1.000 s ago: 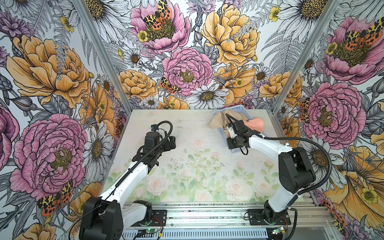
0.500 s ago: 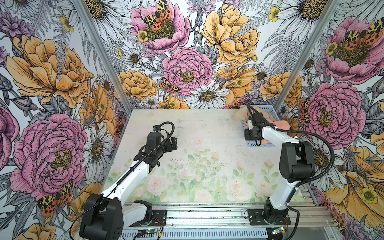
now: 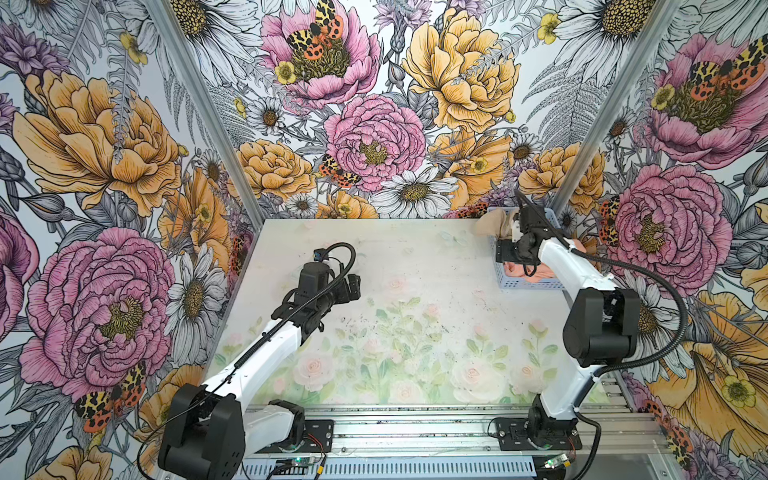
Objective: Fold and stack the mixed laundry pile
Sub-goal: 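Reach the right gripper into the basket and grasp the pink T-shirt, then lift the pink T-shirt out and drop it onto the table center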
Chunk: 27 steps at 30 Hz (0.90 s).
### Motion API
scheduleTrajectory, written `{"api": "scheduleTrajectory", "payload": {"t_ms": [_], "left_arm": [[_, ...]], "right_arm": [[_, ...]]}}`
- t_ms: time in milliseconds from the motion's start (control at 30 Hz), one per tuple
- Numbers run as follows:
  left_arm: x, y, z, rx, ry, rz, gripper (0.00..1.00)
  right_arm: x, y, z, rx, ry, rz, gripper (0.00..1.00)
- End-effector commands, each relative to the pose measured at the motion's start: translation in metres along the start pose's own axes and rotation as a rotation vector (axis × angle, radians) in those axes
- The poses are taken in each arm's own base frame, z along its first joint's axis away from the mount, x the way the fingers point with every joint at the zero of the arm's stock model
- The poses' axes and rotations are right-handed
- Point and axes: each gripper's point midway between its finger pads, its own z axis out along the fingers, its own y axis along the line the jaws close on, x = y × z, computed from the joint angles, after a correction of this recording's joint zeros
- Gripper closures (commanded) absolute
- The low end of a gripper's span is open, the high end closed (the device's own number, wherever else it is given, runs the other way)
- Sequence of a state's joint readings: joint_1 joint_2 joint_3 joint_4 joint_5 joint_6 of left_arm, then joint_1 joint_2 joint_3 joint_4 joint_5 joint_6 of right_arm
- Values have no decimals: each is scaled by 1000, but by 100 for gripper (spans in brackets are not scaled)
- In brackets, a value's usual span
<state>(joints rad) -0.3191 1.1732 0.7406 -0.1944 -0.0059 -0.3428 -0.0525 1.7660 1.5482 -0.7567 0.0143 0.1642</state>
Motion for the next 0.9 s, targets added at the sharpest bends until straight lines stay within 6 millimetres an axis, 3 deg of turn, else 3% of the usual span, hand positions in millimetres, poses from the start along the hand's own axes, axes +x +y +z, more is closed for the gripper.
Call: {"api": "scheduleTrajectory", "payload": {"t_ms": [0, 133, 333, 433, 467, 500, 533, 600, 867], "left_arm": [[-14, -6, -8, -2, -42, -12, 1], [-7, -8, -3, 6, -27, -15, 1], [0, -9, 8, 17, -1, -7, 1], [1, -11, 13, 29, 6, -7, 1], [1, -12, 15, 33, 8, -10, 1], [0, -14, 17, 38, 9, -9, 1], [0, -15, 18, 41, 11, -10, 1], [-4, -18, 17, 48, 4, -5, 1], [-33, -28, -1, 68, -70, -2, 1]], "right_arm": [[-17, -38, -21, 72, -44, 103, 11], [-8, -65, 5, 97, 19, 173, 1], [16, -69, 50, 84, 132, 211, 4], [27, -70, 71, 85, 177, 227, 22], [28, -72, 74, 94, 179, 231, 36], [26, -74, 73, 101, 173, 237, 59], [21, -75, 68, 105, 155, 244, 80], [5, -74, 48, 107, 90, 249, 98], [-74, -51, -102, 31, -285, 230, 100]]}}
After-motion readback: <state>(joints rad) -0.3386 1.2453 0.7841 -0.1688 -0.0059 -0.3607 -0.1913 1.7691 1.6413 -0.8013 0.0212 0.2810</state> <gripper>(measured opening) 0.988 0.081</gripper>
